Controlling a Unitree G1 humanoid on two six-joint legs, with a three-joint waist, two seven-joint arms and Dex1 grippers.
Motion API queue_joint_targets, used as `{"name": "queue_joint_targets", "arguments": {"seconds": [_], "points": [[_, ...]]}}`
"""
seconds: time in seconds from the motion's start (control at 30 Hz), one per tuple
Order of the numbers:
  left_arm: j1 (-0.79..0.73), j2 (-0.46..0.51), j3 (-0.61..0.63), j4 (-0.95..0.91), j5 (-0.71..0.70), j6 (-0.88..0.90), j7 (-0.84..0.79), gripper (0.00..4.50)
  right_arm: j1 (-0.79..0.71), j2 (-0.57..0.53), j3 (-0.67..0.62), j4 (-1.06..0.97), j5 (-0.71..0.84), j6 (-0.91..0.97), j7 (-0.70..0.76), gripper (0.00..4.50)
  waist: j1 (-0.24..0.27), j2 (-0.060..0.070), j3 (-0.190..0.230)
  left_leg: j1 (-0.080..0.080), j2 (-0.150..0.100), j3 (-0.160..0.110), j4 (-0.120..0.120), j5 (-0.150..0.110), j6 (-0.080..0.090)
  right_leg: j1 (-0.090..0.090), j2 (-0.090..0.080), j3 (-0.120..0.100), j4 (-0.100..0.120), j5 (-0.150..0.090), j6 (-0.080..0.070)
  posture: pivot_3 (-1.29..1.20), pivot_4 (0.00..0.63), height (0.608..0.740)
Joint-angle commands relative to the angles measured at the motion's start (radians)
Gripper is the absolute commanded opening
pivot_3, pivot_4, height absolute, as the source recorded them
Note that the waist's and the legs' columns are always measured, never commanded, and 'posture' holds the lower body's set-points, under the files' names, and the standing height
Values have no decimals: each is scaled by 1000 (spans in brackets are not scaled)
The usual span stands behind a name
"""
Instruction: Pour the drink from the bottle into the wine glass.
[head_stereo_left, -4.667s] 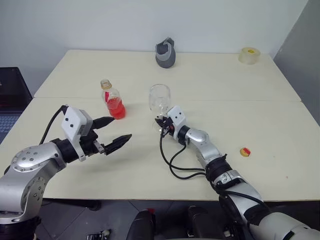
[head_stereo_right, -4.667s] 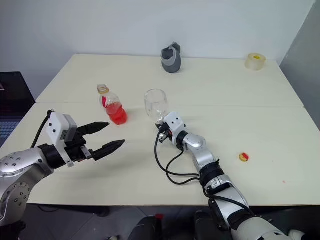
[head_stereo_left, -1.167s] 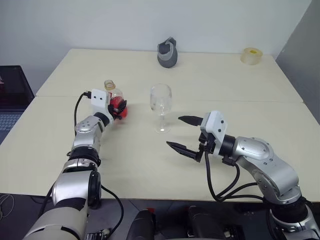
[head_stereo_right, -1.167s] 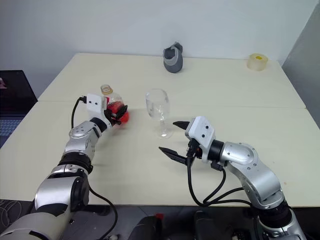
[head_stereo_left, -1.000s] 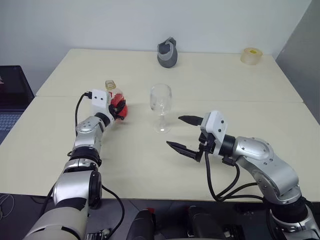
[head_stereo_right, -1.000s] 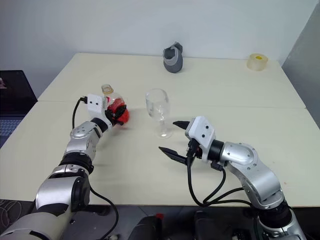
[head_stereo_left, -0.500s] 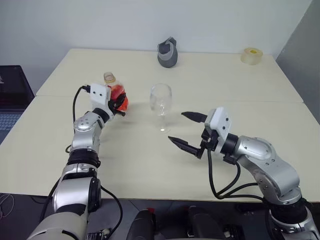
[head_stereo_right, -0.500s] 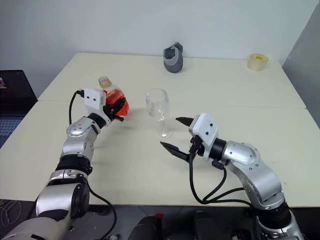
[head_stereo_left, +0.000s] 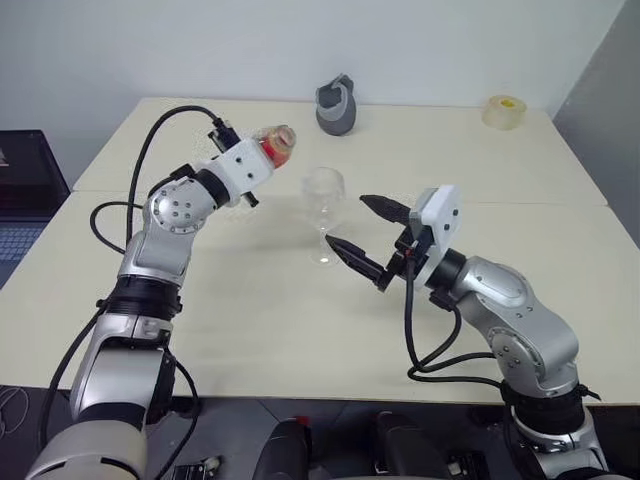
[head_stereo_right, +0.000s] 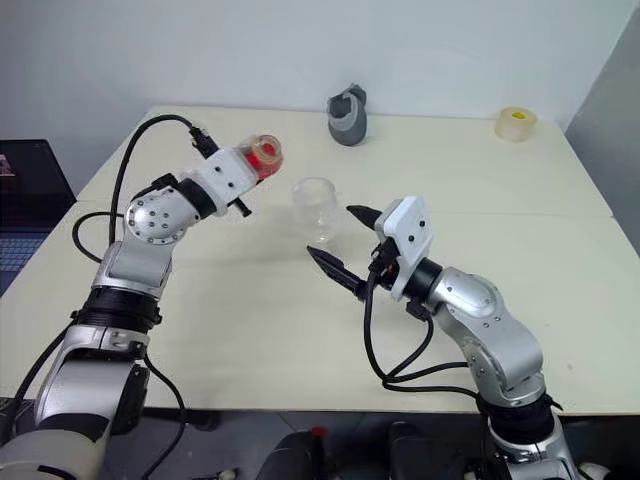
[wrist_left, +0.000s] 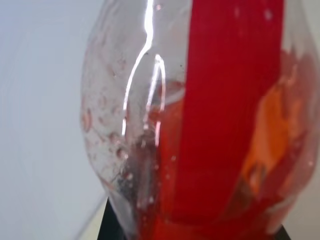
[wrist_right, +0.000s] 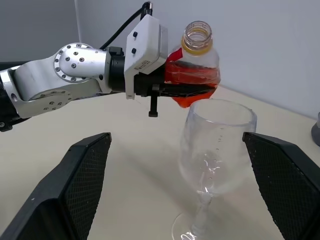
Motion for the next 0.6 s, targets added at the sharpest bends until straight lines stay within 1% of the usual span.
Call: {"name": "queue_joint_targets", "arguments": {"seconds": [0.03, 0.23, 0.6], "points": [[-85, 47, -39, 50, 121, -105, 104, 771, -28, 24, 12, 5, -20, -25, -28, 4500, 0, 0, 0, 0, 0, 0, 0, 0, 0, 0, 0, 0, 0, 0, 0, 0, 150, 740], [-151, 71, -88, 165, 232, -193, 216, 771, -39, 45, 32, 10, -40, -24, -48, 4500, -1, 0, 0, 0, 0, 0, 0, 0, 0, -1, 0, 0, 0, 0, 0, 0, 150, 740], [-219, 99, -168, 269, 376, -306, 351, 770, -53, 62, 45, 10, -57, -16, -74, 4500, 0, 0, 0, 0, 0, 0, 0, 0, 0, -1, 0, 0, 0, 0, 0, 0, 150, 740]]}}
